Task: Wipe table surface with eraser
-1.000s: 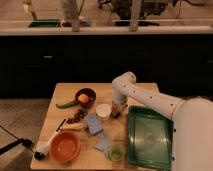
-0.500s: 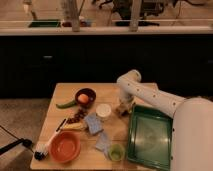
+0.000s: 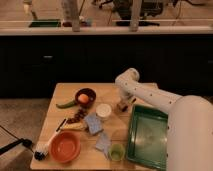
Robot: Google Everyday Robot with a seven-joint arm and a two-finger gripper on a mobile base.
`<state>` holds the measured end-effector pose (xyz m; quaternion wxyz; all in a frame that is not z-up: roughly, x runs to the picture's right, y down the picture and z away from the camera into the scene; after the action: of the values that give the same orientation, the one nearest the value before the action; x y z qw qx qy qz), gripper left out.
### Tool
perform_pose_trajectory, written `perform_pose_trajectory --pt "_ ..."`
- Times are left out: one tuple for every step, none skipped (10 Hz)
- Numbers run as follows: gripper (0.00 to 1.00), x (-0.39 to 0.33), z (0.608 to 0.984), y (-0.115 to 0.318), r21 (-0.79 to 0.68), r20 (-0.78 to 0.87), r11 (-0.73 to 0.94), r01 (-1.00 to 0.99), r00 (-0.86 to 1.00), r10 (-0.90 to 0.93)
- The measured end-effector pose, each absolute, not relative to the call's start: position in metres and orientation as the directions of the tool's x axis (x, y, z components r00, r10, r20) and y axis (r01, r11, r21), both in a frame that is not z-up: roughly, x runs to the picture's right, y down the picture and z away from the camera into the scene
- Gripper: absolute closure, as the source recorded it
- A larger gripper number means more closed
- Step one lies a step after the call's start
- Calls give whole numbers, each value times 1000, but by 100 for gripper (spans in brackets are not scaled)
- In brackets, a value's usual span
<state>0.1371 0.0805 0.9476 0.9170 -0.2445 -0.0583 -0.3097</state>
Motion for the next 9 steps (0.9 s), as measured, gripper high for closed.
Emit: perform_pose_trajectory --pt "100 136 949 79 -397 256 700 594 804 -537" --pt "100 131 948 78 -378 266 710 594 804 -531" --pt "100 124 948 79 -361 288 713 602 799 -529" --pt "100 117 948 81 -343 314 711 614 788 -530" --pt "100 109 947 83 -331 338 707 626 778 -530" --pt "100 93 944 87 -303 388 696 651 752 -534" --pt "100 86 941 92 -287 417 689 665 734 -535" --pt "100 82 938 95 -278 433 683 675 723 -538" --pt "100 76 934 100 -269 452 676 686 710 -540"
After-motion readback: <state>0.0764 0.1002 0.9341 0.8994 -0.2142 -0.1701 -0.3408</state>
